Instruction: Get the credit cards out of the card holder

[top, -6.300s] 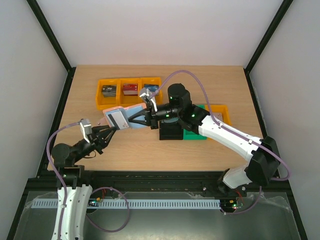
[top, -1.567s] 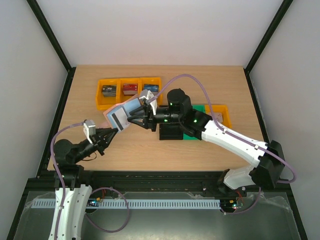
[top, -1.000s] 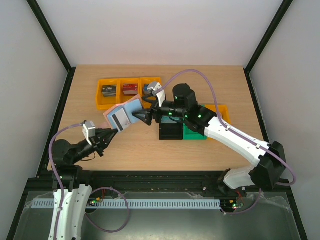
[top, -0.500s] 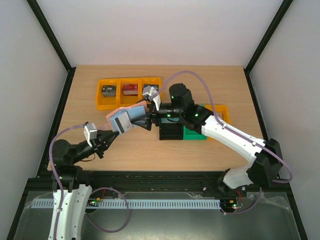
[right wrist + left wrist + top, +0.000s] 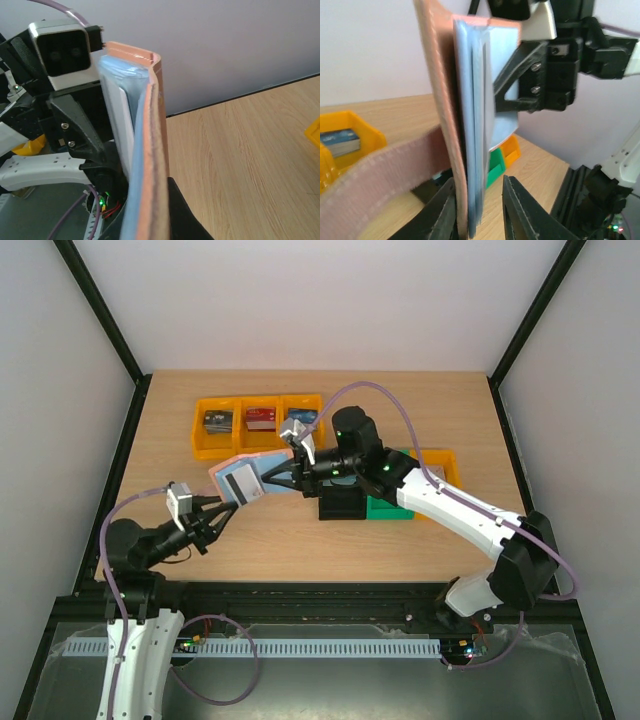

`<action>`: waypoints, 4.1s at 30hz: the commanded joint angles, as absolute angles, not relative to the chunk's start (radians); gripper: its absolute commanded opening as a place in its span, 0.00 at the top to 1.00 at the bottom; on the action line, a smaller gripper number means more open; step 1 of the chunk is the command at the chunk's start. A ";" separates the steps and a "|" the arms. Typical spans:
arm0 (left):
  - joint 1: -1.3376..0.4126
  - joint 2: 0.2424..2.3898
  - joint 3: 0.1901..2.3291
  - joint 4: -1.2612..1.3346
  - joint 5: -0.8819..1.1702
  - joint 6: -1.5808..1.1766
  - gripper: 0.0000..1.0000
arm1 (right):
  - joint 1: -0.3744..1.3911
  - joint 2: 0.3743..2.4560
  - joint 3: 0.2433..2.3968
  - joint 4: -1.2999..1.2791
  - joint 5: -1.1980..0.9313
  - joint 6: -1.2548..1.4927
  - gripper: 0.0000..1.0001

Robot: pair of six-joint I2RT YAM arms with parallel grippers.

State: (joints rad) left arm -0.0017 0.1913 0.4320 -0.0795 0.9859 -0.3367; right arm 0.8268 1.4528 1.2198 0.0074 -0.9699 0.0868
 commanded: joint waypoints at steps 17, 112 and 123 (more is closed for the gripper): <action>-0.004 0.186 0.340 0.137 0.958 -0.550 0.72 | 0.889 1.508 1.276 -0.003 -1.135 0.068 0.98; -0.014 0.188 0.415 0.053 0.944 -0.421 0.98 | 0.985 1.523 1.409 -0.172 -1.037 -0.039 0.82; -0.015 0.193 0.420 0.005 1.043 -0.382 0.98 | 0.988 1.488 1.368 -0.103 -1.128 -0.045 0.98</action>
